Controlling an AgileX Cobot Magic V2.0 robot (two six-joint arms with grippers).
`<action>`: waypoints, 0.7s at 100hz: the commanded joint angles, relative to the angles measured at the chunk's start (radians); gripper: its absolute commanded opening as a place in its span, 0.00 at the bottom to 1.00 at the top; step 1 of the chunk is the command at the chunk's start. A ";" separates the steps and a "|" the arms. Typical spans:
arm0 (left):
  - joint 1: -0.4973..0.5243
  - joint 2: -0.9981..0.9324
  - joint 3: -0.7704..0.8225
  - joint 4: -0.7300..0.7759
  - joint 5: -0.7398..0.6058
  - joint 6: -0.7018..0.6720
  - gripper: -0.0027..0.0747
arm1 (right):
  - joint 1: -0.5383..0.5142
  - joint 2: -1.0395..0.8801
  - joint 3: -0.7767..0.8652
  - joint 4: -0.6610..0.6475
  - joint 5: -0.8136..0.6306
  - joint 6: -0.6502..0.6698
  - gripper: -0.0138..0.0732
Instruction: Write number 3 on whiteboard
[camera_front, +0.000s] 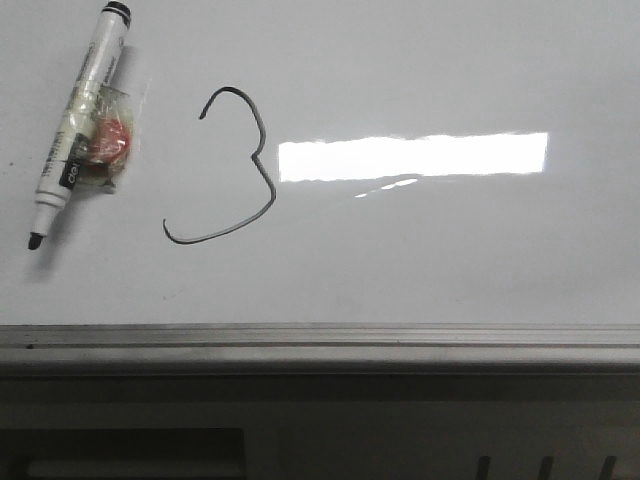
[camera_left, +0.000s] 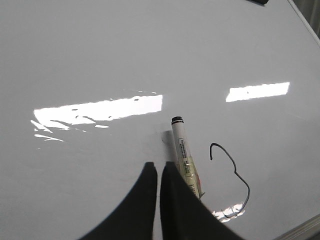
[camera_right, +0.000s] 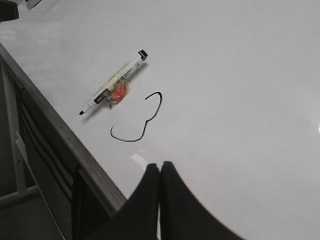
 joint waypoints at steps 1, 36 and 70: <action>0.002 -0.007 -0.026 0.007 -0.077 0.002 0.01 | -0.005 -0.006 -0.012 -0.008 -0.089 -0.007 0.08; 0.002 -0.007 -0.026 0.007 -0.077 0.002 0.01 | -0.005 -0.006 -0.003 -0.008 -0.080 -0.007 0.08; 0.031 -0.007 -0.015 0.017 -0.057 0.016 0.01 | -0.005 -0.006 -0.003 -0.008 -0.080 -0.007 0.08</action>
